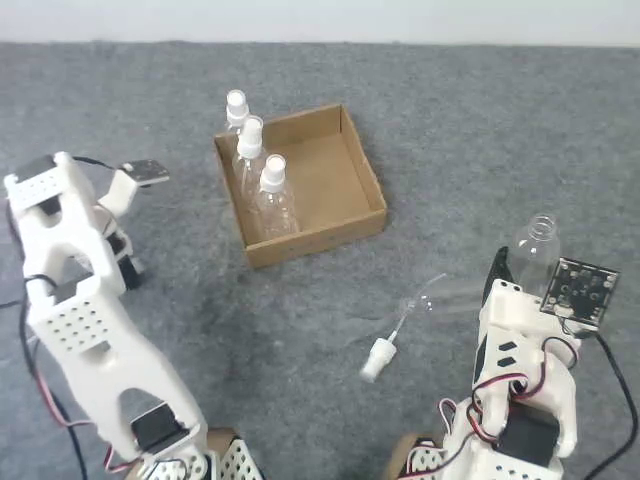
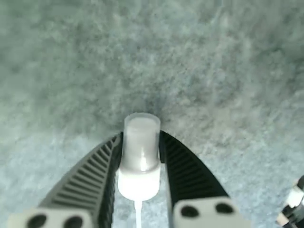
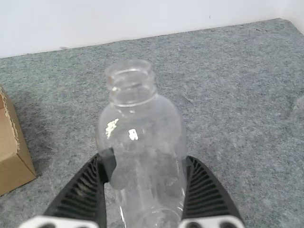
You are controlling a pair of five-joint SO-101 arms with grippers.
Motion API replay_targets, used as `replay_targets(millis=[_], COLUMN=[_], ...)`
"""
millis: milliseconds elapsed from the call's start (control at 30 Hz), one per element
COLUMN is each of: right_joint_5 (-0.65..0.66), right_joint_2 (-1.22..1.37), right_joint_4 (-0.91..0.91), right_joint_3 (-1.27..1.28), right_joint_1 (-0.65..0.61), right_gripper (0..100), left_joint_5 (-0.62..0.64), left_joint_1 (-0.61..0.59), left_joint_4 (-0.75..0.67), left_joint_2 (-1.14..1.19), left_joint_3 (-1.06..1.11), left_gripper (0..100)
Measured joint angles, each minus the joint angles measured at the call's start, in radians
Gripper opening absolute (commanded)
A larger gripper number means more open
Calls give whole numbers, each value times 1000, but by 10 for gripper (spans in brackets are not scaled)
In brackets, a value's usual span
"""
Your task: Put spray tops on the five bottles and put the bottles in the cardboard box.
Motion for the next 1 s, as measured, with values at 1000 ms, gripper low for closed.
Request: replay_targets(millis=[1000], right_joint_5=[0], right_joint_2=[0], right_joint_4=[0], right_joint_3=[0], right_joint_1=[0], right_gripper=[6], left_joint_5=[427], left_joint_1=[-84], left_joint_4=[0], left_joint_2=[-319], left_joint_3=[97], left_gripper=[13])
